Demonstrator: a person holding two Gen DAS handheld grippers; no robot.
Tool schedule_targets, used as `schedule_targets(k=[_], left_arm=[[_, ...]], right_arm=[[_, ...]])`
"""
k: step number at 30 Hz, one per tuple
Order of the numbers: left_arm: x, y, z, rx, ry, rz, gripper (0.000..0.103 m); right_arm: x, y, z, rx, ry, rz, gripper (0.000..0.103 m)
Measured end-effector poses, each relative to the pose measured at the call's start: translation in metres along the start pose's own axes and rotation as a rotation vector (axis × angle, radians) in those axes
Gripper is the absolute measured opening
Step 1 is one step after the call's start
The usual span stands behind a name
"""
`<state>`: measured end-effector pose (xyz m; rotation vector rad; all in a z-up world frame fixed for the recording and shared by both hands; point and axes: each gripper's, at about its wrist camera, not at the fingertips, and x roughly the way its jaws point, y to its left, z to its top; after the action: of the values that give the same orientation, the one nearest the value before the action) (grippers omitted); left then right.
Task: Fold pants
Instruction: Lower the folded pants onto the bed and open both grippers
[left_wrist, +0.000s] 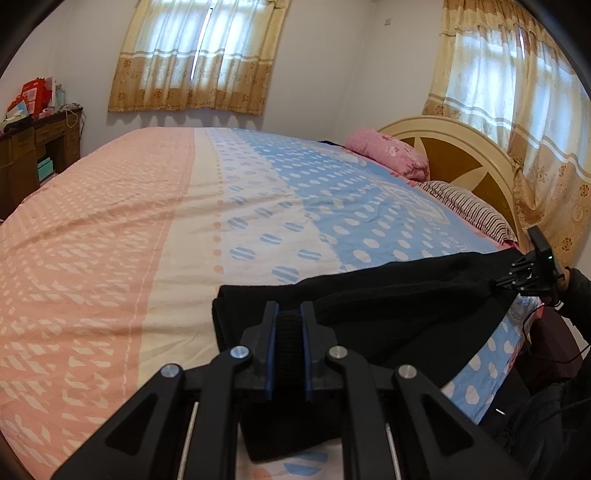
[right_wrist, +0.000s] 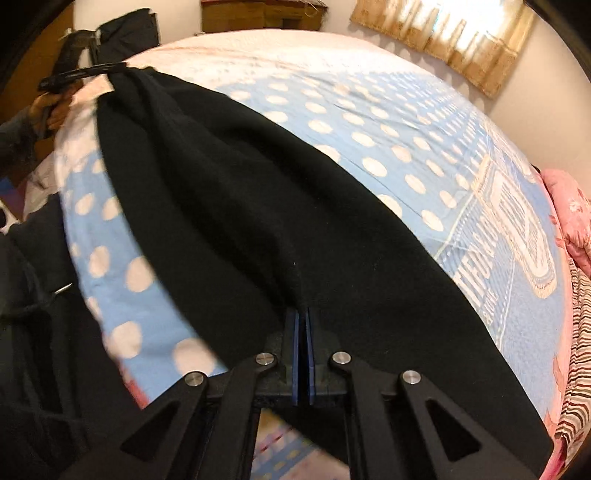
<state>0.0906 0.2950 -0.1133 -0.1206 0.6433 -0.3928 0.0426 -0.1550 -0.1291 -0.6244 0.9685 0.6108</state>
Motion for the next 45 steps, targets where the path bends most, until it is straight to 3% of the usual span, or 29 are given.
schedule_targets(k=[6,12,16,19,23,29,32,34,35,38,39,40,45], left_arm=[[-0.002,0.008,-0.014,-0.021,0.021,-0.004,0.012],[-0.010,0.010,-0.029,-0.042,0.036,-0.017,0.017],[-0.023,0.014,-0.034,-0.044,0.036,-0.010,0.020],[-0.035,0.018,-0.039,-0.056,0.029,0.008,0.020],[-0.051,0.027,-0.041,-0.080,-0.016,0.068,0.020],[-0.055,0.031,-0.033,-0.125,-0.084,0.086,0.018],[-0.047,0.012,-0.023,-0.097,-0.110,0.056,0.028],[-0.037,-0.002,-0.016,-0.083,-0.113,0.019,0.051],[-0.030,-0.010,-0.013,-0.074,-0.110,0.007,0.055],[-0.009,-0.025,-0.008,-0.048,-0.079,-0.027,0.057],[-0.001,-0.027,-0.007,-0.045,-0.063,-0.029,0.057],[0.008,-0.029,-0.007,-0.045,-0.039,-0.034,0.057],[0.022,-0.023,-0.021,-0.055,0.058,-0.008,0.057]], right_arm=[[0.013,0.023,-0.027,-0.027,0.062,0.009,0.003],[0.012,0.023,-0.027,-0.009,0.044,-0.007,0.004],[0.003,0.033,-0.031,-0.071,0.054,-0.046,0.011],[-0.016,0.039,-0.028,-0.064,0.003,-0.025,0.020],[-0.040,0.058,0.002,-0.070,-0.108,0.027,0.033],[-0.003,0.120,0.065,-0.151,-0.139,0.098,0.034],[0.028,0.134,0.089,-0.167,-0.133,0.153,0.034],[0.041,0.148,0.094,-0.187,-0.113,0.167,0.034],[0.054,0.154,0.098,-0.194,-0.094,0.158,0.034],[0.066,0.157,0.099,-0.176,-0.082,0.160,0.031],[0.063,0.154,0.099,-0.157,-0.089,0.180,0.024],[0.060,0.153,0.100,-0.146,-0.092,0.198,0.005],[0.045,0.164,0.098,-0.178,-0.096,0.232,0.003]])
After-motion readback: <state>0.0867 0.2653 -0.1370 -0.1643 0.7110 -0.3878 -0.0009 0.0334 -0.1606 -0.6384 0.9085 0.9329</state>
